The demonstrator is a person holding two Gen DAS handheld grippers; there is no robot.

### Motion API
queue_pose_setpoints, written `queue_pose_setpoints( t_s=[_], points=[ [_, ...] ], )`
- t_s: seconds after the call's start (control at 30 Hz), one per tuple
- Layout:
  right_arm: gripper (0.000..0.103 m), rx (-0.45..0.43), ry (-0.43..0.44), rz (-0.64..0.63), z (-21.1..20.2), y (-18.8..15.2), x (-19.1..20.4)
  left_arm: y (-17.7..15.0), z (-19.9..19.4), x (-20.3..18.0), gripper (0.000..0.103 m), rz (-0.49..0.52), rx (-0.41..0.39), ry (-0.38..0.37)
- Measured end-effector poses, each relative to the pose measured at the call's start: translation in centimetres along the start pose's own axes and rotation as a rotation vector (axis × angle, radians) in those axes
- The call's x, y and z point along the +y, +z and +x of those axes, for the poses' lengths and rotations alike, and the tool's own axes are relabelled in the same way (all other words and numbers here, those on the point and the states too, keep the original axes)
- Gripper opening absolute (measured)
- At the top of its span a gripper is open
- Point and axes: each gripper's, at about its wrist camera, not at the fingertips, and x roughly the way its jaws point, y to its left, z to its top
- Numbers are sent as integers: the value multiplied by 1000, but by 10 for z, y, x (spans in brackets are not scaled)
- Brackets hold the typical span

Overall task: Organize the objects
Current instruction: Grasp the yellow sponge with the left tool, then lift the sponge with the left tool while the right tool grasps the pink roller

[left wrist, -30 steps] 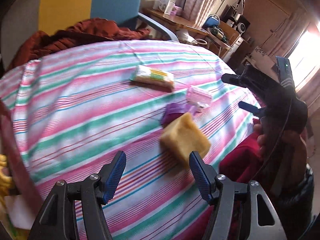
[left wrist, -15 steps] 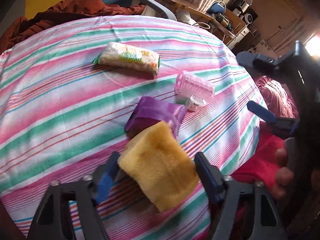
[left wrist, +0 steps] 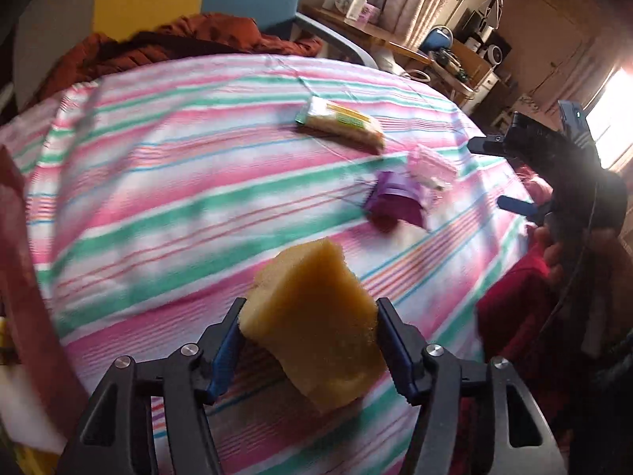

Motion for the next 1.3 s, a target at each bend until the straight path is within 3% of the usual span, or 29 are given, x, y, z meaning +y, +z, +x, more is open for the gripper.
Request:
queue_pose_setpoints(
  t_s=[0.3, 0.57, 1.03, 1.23, 1.3],
  points=[
    [103, 10, -102, -91, 6, -5, 11, -10, 4, -17, 64, 92, -118, 129],
    [103, 12, -136, -145, 6, -6, 17, -16, 8, -26, 64, 140, -155, 181],
    [103, 35, -156, -178, 13, -7, 23, -18, 16, -20, 65, 116, -175, 153],
    [103, 52, -178, -191, 18, -9, 24, -20, 24, -12, 68, 82, -147, 98],
    [103, 75, -175, -187, 21, -10, 23, -22, 25, -20, 68, 124, -154, 124]
  ],
)
